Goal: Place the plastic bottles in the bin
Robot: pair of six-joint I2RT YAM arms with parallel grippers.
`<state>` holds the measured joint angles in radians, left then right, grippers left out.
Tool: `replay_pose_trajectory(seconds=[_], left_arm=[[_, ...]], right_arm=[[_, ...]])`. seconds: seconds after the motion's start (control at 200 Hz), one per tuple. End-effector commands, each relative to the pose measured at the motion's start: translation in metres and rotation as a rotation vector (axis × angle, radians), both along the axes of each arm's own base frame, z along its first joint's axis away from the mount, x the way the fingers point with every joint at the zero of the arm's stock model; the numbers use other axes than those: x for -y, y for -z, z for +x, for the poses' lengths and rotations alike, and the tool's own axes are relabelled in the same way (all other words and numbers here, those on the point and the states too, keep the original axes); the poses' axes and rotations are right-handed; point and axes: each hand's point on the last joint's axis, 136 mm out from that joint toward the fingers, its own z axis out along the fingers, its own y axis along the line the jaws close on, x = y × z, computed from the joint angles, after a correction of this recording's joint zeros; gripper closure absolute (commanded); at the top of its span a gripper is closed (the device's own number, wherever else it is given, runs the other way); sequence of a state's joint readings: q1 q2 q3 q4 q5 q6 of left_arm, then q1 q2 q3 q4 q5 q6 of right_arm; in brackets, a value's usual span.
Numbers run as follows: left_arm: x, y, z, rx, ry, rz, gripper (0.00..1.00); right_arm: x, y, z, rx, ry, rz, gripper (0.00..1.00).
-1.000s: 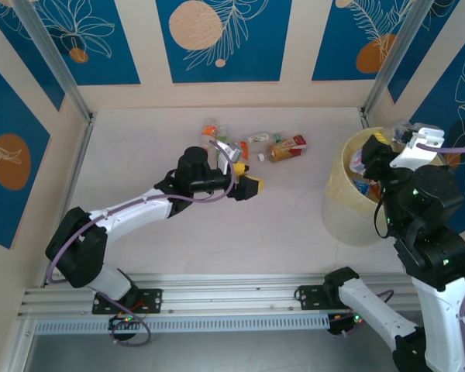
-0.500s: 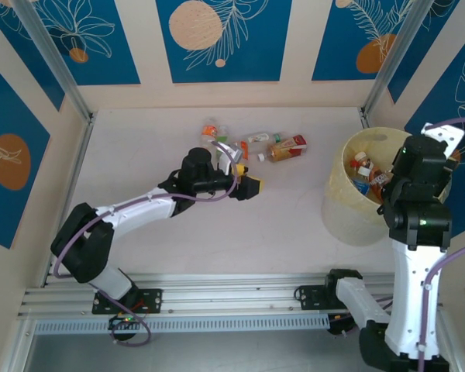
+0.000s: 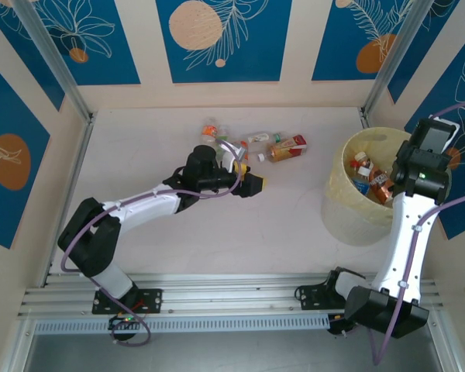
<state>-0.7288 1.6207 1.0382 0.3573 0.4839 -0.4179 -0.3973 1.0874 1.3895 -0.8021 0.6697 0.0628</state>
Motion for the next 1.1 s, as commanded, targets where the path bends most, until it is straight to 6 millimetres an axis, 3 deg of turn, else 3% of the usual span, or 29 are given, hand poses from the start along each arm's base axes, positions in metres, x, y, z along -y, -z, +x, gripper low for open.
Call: replay_pose_trajectory(seconds=[0.0, 0.135, 0.41, 0.81, 1.095], left_arm=[[0.006, -0.006, 0.004, -0.007, -0.005, -0.007, 0.0], [0.007, -0.004, 0.006, -0.017, -0.009, -0.004, 0.0], [0.007, -0.001, 0.008, -0.03, -0.018, -0.003, 0.0], [0.008, 0.002, 0.012, -0.042, -0.025, 0.003, 0.0], [-0.007, 0.009, 0.024, -0.044, -0.123, 0.023, 0.0]], right_arm=[[-0.004, -0.009, 0.002, 0.061, -0.029, -0.008, 0.46], [-0.014, -0.01, 0.009, 0.072, -0.086, -0.007, 0.16], [-0.052, -0.012, 0.018, 0.073, -0.224, 0.061, 0.0], [-0.069, -0.002, 0.015, 0.005, -0.229, 0.12, 0.01], [-0.079, -0.002, 0.01, 0.005, -0.215, 0.165, 0.01]])
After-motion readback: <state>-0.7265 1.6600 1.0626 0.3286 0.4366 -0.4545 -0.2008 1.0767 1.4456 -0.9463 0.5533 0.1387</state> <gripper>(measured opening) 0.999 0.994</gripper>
